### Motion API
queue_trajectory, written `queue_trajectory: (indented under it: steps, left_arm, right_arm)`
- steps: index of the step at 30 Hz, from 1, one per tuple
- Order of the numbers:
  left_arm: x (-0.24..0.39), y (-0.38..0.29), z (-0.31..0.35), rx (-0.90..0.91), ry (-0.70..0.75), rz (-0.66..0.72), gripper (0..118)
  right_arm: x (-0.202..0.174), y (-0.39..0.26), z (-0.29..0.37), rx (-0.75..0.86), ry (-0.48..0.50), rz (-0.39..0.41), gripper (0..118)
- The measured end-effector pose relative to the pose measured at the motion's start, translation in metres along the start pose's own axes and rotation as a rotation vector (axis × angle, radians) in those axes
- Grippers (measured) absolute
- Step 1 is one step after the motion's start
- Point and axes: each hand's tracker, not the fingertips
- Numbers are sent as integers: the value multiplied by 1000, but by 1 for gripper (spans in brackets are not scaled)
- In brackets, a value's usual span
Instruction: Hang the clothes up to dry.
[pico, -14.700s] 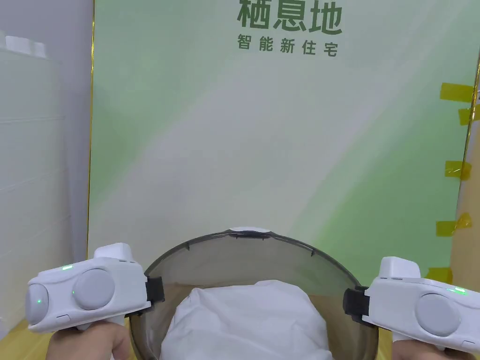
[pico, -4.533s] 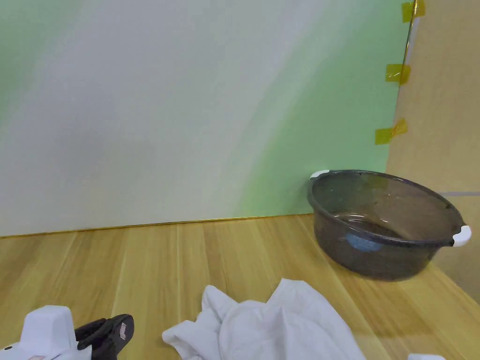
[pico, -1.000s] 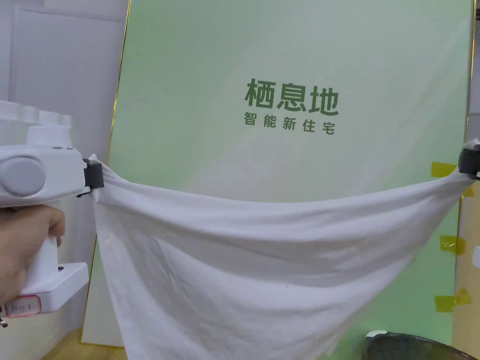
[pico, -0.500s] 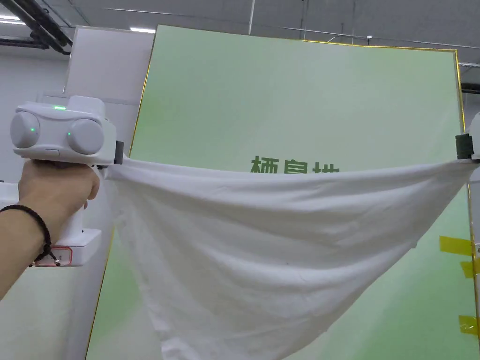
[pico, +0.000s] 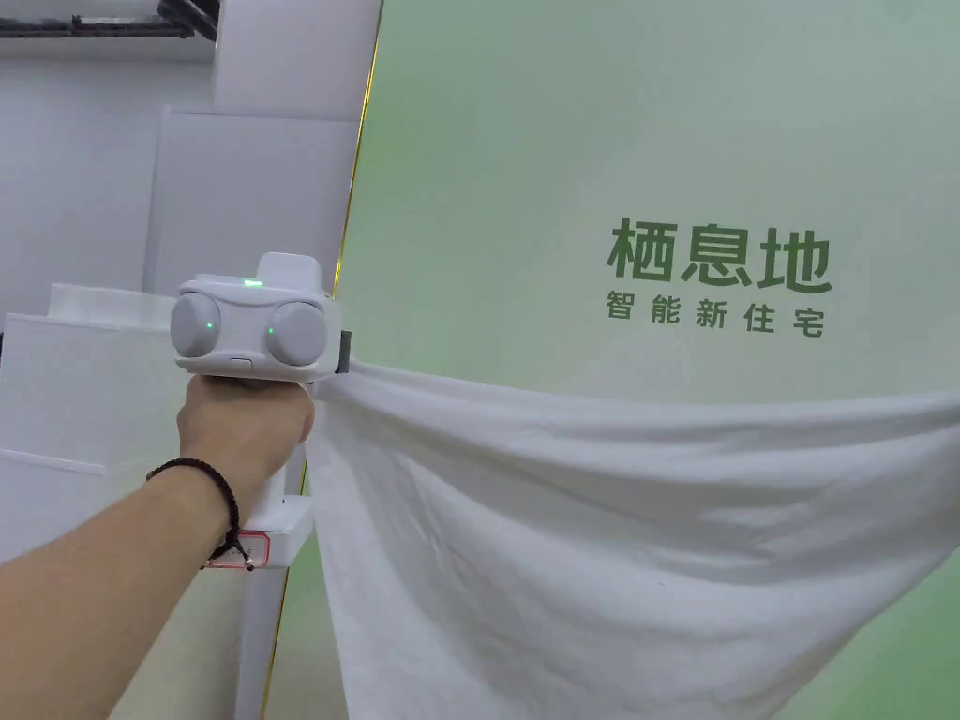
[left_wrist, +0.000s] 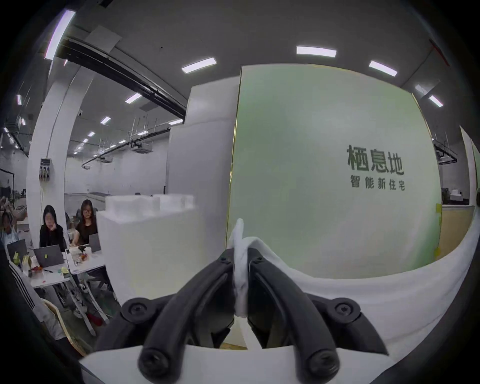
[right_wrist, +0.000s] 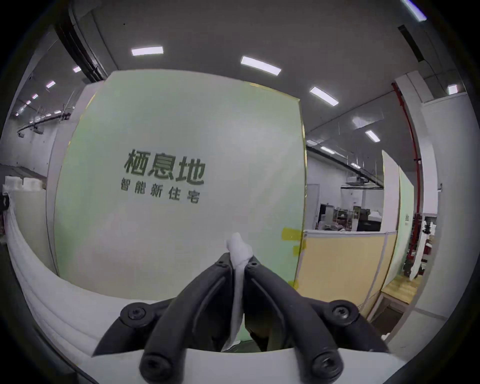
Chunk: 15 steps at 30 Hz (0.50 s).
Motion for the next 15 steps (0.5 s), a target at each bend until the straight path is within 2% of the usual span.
queue_trajectory:
  steps: [4,8,15]
  left_arm:
    - [14,-21,-38,-30,-2,-7,8]
    - [29,-45,-79,-70,-4,-20,8]
    - [53,-117,-140,-198,-9,-50,8]
  right_arm:
    - [-12,-31,-48,-50,28,-18,5]
    - [-26,-66,-98,-95,35,0,5]
    - [-49,-149,-166,-223,76,2,5]
